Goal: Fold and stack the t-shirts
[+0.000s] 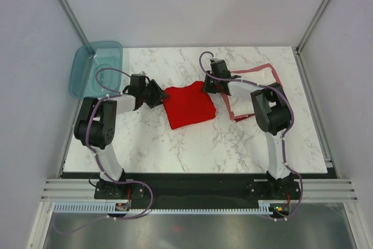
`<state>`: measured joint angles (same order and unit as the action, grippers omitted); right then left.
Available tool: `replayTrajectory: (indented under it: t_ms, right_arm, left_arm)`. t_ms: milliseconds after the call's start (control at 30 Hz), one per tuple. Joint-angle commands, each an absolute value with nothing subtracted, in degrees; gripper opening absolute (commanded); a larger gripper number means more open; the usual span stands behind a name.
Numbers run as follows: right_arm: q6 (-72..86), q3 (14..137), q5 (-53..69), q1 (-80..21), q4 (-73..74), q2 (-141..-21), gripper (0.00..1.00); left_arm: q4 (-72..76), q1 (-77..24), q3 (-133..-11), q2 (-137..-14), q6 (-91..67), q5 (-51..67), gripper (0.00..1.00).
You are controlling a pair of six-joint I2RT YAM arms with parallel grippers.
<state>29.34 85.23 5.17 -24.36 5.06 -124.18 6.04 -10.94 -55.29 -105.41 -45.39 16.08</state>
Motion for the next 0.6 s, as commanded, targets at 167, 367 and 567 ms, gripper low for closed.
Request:
replayTrajectory:
  t_ms: [167, 367, 567]
  right_arm:
    - [28.9, 84.6, 6.2, -25.3, 3.9, -123.4, 0.15]
    - [27.7, 84.7, 5.8, -26.6, 3.8, -122.9, 0.07]
    - [25.8, 83.2, 3.6, -28.1, 3.1, -119.6, 0.00]
  left_arm:
    - [3.3, -12.6, -58.4, -110.0, -43.9, 13.4, 0.45]
    - [2.3, -13.7, -60.6, -112.5, -43.2, 12.9, 0.28]
    - [1.8, -14.8, -60.3, -109.4, -41.6, 9.2, 0.02]
